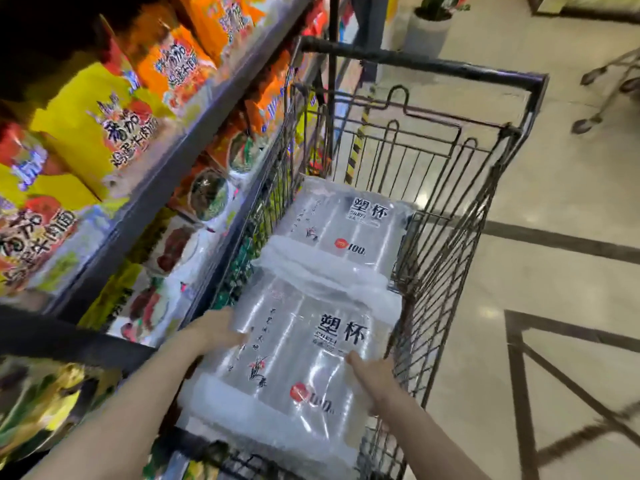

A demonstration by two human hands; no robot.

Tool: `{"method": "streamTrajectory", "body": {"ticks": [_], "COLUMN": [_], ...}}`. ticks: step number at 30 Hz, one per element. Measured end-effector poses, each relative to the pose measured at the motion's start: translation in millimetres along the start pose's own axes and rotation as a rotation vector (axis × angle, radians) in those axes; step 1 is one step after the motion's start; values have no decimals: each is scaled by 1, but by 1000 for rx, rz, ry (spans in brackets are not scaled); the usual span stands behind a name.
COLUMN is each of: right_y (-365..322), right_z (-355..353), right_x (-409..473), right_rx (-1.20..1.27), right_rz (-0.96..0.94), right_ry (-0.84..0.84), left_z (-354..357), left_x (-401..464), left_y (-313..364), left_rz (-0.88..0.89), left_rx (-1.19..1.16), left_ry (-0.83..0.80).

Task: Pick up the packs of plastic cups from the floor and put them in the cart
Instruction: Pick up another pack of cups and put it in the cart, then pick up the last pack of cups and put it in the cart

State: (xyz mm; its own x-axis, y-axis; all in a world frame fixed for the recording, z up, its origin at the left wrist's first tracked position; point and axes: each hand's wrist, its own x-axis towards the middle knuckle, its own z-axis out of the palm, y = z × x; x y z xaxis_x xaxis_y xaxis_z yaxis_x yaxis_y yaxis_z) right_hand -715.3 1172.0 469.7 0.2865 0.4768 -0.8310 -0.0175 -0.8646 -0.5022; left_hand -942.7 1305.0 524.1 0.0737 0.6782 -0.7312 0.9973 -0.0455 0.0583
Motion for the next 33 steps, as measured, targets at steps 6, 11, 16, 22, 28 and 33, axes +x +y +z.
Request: {"method": "streamTrajectory", "body": {"ticks": [6, 11, 16, 22, 28, 33], "right_y": [-18, -75, -118, -140, -138, -65], "right_z": [-13, -55, -85, -98, -90, -45], "right_x": [-14, -49, -87, -123, -176, -241], "right_rx": [-82, -461, -801, -1056, -1231, -1300], "right_rz": [-43, -416, -714, -966, -1295, -1547], "right_ry": [89, 365, 540, 565, 413, 58], "left_z": [-13, -42, -64, -59, 17, 150], "left_x": [3, -24, -63, -131, -236, -366], "left_y": [-4, 8, 22, 12, 8, 4], "left_rz": [61, 200, 185, 74, -268, -652], "left_rx": [100, -6, 74, 95, -29, -165], "left_ry": [47, 469, 695, 920, 1046, 1001]}}
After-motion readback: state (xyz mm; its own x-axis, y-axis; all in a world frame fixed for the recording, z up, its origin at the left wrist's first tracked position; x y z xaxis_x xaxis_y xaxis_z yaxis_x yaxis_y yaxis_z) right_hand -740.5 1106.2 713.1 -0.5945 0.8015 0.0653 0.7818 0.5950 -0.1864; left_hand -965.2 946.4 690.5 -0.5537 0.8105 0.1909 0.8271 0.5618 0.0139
